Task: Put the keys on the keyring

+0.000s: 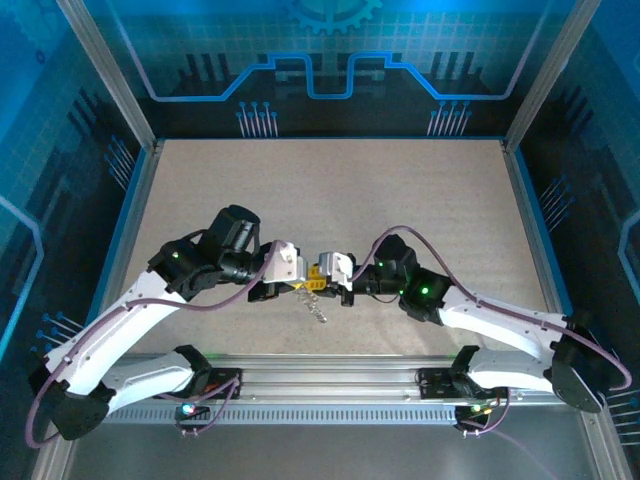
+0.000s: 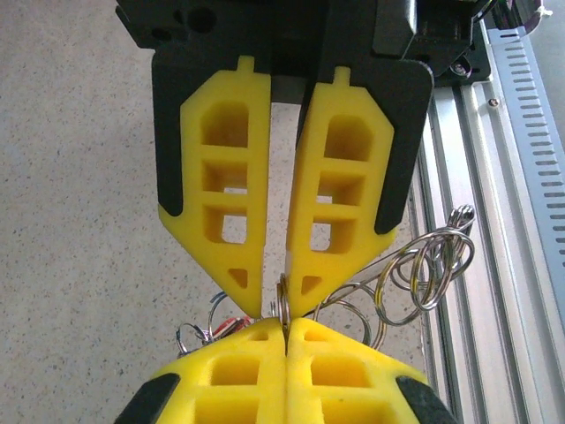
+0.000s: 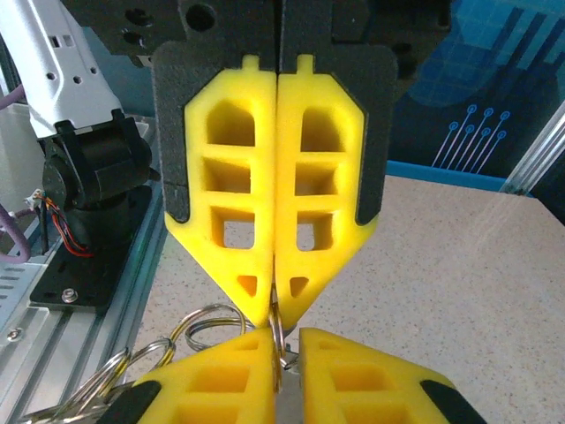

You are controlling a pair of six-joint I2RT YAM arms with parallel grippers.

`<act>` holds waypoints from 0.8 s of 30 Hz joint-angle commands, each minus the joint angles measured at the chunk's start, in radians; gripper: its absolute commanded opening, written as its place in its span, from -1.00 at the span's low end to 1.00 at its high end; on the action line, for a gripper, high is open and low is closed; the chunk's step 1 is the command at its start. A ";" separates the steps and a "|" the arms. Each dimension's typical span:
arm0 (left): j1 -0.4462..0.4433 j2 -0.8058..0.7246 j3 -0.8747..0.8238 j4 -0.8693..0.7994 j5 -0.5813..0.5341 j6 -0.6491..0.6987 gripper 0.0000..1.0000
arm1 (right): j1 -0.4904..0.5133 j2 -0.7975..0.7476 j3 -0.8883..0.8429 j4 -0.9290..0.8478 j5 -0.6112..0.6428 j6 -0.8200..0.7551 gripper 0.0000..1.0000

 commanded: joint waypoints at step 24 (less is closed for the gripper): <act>-0.001 -0.139 -0.143 0.244 0.034 -0.105 -0.40 | -0.045 -0.094 -0.138 0.355 -0.043 0.189 -1.00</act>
